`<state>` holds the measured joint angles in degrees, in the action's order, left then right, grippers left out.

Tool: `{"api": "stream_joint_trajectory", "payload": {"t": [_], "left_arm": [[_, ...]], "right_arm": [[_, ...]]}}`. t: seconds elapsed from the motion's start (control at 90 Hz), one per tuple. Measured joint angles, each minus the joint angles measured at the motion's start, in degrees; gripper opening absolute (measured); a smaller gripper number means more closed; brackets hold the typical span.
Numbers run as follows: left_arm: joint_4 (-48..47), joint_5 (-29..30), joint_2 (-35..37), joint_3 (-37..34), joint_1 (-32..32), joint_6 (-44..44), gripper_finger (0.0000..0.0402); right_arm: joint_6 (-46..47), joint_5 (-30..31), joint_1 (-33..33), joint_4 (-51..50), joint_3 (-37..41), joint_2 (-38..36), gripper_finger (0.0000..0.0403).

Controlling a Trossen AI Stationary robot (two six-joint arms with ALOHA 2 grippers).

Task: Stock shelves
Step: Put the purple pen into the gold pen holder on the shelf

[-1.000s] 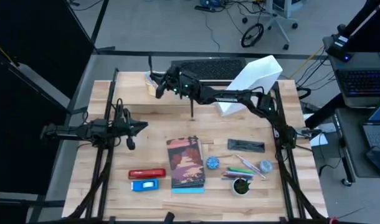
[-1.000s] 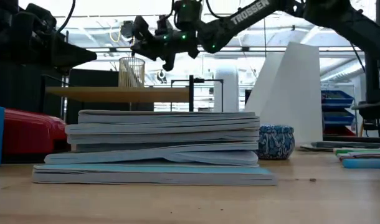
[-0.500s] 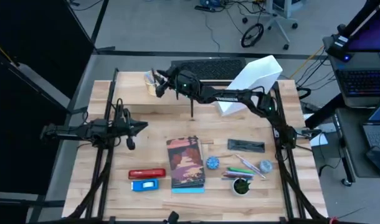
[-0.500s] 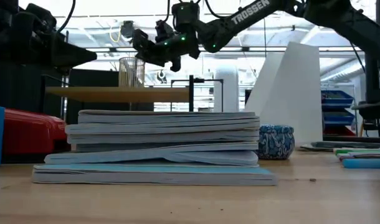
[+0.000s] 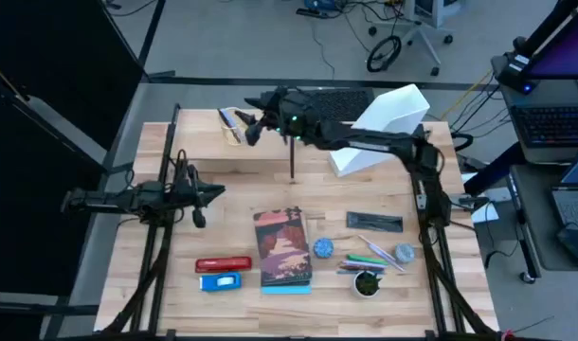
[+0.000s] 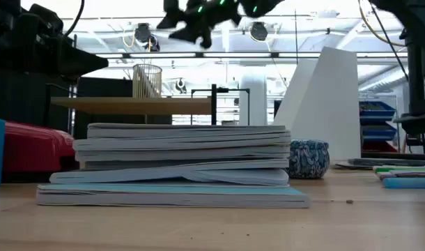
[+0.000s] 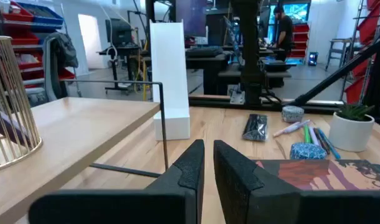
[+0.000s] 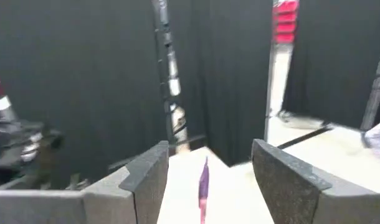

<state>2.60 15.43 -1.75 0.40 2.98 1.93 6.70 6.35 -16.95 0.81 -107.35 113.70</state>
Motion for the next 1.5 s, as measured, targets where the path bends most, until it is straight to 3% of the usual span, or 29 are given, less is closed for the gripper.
{"api": "stream_joint_trajectory", "payload": {"t": [0.333,0.544,0.678,0.967,1.244,1.5], "left_arm": [[0.0,0.1,0.0,0.0,0.0,1.5,0.0022],[0.0,0.1,0.0,0.0,0.0,1.7,0.0022],[0.0,0.1,0.0,0.0,0.0,1.7,0.0022],[0.0,0.1,0.0,0.0,0.0,2.0,0.0022],[0.0,0.1,0.0,0.0,0.0,1.9,0.0022],[0.0,0.0,0.0,0.0,0.0,1.4,0.0022]], "right_arm": [[3.4,-2.2,4.5,-41.4,0.0,-14.1,0.0197],[8.2,-1.7,9.9,-58.0,1.1,-18.9,0.0196],[11.5,1.1,14.0,-60.0,7.6,-22.9,0.0196],[26.5,8.9,23.7,-55.3,30.9,-37.3,0.0196],[40.2,8.7,32.3,-54.3,49.7,-45.2,0.0196],[48.4,5.4,37.7,-53.5,57.8,-45.0,0.0196]]}}
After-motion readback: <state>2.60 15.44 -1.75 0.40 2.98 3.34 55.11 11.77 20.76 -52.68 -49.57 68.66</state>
